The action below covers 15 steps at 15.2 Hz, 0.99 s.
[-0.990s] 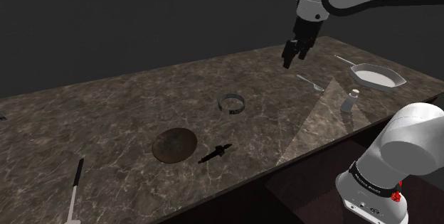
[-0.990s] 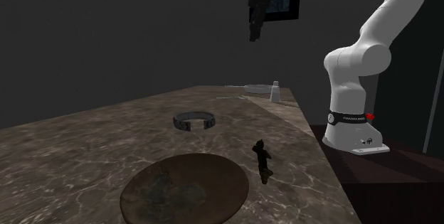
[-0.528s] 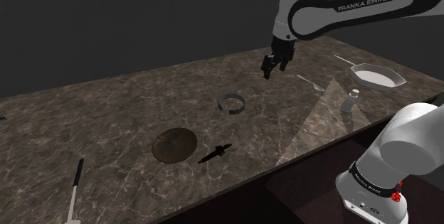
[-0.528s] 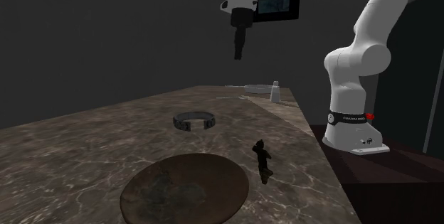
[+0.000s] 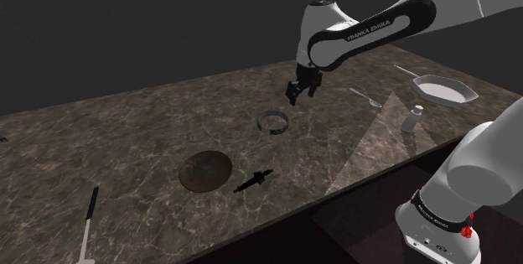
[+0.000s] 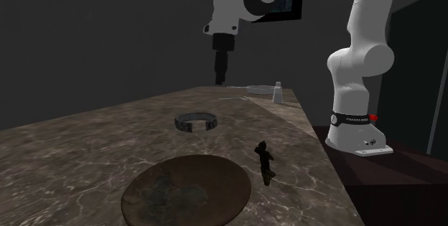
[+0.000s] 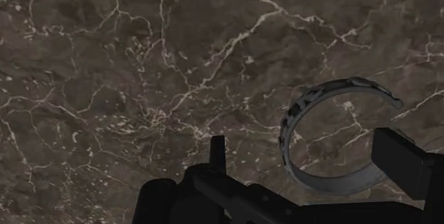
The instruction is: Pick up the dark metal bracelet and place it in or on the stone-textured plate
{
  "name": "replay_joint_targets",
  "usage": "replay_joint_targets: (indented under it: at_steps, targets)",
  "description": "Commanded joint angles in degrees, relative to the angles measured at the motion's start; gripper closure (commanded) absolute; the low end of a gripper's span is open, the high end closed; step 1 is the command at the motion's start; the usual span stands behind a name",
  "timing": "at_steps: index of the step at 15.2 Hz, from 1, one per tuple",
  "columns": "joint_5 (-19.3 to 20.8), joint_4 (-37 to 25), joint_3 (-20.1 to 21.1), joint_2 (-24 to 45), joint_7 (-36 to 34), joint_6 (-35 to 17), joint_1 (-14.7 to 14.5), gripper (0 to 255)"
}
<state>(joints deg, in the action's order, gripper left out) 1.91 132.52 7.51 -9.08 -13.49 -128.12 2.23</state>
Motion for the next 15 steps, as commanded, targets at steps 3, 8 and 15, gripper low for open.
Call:
replay_joint_targets:
  at_steps: [3,8,15]
  targets:
    - [1.42,-4.40,0.45,8.86,-2.61,-4.10,0.15,0]
    - [2.98,-8.62,0.37,17.08,-4.98,-7.70,-0.14,0]
    - [4.05,-7.75,0.03,20.71,-5.71,-12.15,-0.24,0]
